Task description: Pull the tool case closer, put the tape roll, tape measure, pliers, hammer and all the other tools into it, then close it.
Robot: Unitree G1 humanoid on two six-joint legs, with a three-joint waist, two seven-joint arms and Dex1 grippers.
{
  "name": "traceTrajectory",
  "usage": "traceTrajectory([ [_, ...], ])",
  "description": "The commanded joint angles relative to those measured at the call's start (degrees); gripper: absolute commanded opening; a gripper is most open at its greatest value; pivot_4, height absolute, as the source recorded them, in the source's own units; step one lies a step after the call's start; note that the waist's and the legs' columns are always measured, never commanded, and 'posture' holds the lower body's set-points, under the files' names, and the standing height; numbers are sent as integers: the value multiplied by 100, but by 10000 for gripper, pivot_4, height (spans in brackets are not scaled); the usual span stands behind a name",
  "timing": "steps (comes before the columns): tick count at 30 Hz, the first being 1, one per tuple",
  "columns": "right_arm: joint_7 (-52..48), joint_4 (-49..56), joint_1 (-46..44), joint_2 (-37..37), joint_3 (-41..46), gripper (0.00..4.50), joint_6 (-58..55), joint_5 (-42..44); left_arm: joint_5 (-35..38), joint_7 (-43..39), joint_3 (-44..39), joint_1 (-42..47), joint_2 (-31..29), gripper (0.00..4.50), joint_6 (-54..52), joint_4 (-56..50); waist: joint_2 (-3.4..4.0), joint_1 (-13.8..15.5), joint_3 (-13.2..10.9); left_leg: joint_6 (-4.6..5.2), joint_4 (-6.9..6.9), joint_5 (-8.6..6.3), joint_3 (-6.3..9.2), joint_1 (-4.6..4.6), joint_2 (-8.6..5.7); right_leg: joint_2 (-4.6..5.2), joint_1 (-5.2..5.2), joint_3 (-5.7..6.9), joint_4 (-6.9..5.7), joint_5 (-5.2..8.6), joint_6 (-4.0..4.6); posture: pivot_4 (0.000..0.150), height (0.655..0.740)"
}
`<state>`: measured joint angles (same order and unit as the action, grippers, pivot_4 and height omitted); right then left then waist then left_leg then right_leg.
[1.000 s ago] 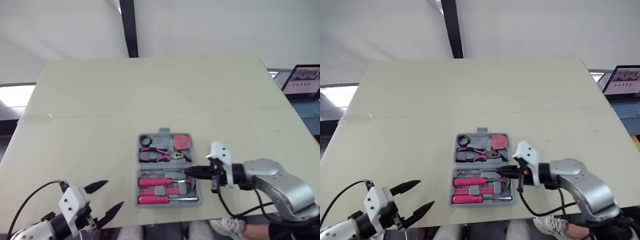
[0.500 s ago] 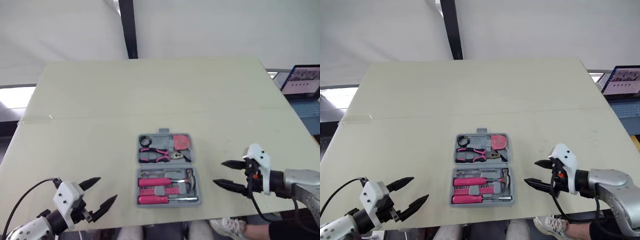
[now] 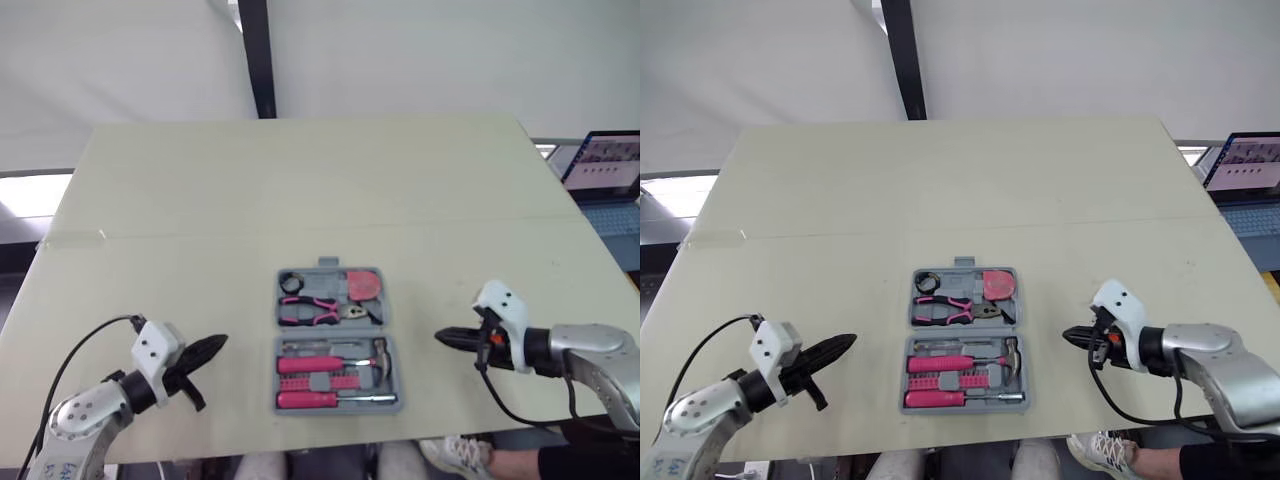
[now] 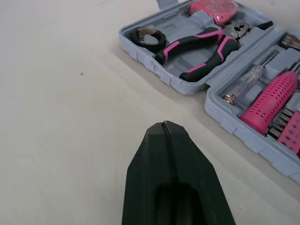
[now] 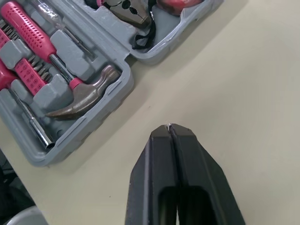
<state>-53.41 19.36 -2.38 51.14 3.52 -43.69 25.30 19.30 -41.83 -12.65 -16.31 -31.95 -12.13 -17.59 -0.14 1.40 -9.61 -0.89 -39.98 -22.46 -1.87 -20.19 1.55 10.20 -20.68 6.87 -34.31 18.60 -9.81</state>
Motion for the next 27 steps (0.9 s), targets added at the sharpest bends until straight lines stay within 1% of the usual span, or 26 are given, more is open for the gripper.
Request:
traceTrajectory([
  [1, 64, -153, -235, -12, -273, 0, 205, -264, -29, 45, 240, 341, -34, 426, -245, 36, 0, -2, 0, 0, -1, 0, 1, -2, 0, 0, -1, 1, 0, 0, 0, 1500, 7400],
  [3, 100, -322, -457, -76, -493, 0, 216, -395, -281, 27, 466, 523, -156, 426, -244, 161, 0, -14, 0, 0, 0, 0, 1, -1, 0, 0, -1, 1, 0, 0, 0, 1500, 7400],
  [9, 90, -743, -981, -286, -1095, 0, 242, -741, -407, -79, 921, 1131, -221, 426, -506, 455, 3, -8, 0, 0, 0, 0, 1, -2, 0, 0, -2, 3, 0, 0, -1, 1500, 7400],
  [13, 94, -990, -1324, -494, -1377, 0, 231, -909, -491, -137, 1170, 1356, -218, 426, -562, 619, 5, -27, -1, 0, 0, 0, 1, -2, 0, 0, -3, 4, -1, 0, -1, 1500, 7400],
  [21, 77, -1100, -1543, -680, -1605, 0, 189, -1082, -593, -190, 1426, 1526, -201, 426, -591, 878, 5, -19, -1, -1, 0, 0, 2, -4, 0, 0, -4, 7, -1, 0, -1, 1500, 7400],
  [27, 78, -1029, -1626, -810, -1732, 0, 83, -1141, -782, -205, 1692, 1802, -66, 426, -423, 1269, 6, -22, -1, -1, 0, 1, 1, -4, 0, 0, -5, 8, -1, 0, -1, 1500, 7400],
])
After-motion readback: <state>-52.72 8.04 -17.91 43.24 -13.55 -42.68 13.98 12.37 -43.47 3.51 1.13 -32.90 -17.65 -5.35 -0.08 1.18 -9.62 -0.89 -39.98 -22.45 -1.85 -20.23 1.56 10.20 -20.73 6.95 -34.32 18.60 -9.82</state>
